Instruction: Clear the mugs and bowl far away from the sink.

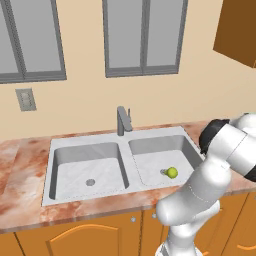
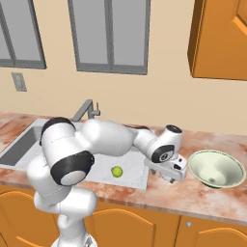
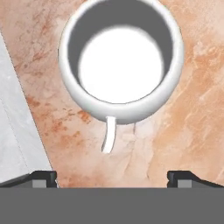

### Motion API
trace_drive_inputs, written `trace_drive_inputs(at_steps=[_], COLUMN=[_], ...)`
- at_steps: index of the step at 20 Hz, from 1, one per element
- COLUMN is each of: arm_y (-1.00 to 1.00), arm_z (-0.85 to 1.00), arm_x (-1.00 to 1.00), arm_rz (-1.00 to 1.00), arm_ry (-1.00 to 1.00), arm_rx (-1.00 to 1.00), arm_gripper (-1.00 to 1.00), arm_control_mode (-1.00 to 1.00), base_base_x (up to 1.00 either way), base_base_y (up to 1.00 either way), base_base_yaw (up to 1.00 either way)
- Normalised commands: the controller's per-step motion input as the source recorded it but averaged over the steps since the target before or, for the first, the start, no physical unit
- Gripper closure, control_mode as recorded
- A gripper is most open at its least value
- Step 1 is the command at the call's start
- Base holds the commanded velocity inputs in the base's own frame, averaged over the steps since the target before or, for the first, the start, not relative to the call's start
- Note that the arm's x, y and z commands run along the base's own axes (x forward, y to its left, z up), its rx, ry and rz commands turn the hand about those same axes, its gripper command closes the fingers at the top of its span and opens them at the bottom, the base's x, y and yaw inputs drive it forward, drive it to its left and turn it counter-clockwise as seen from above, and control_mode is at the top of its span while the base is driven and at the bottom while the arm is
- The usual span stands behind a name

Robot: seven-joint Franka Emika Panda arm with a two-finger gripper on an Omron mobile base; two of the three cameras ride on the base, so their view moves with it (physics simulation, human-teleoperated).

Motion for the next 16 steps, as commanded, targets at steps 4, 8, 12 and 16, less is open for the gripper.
trace_drive_inputs(at_steps=[4,8,12,16], arm_y=[0.0,0.0,0.0,0.0], arm_z=[-0.02,0.0,-0.04,-0.06], arm_x=[0.21,0.21,0.16,0.1], arm_rz=[0.0,0.0,0.0,0.0], arm_ry=[0.03,0.02,0.02,0.0], arm_rx=[0.0,0.0,0.0,0.0], arm_gripper=[-1.0,-1.0,-1.0,-1.0], arm_control_mode=[-1.0,-1.0,-1.0,-1.0], base_base_x=[0.0,0.0,0.0,0.0], base_base_y=[0.0,0.0,0.0,0.0], base_base_yaw=[0.0,0.0,0.0,0.0])
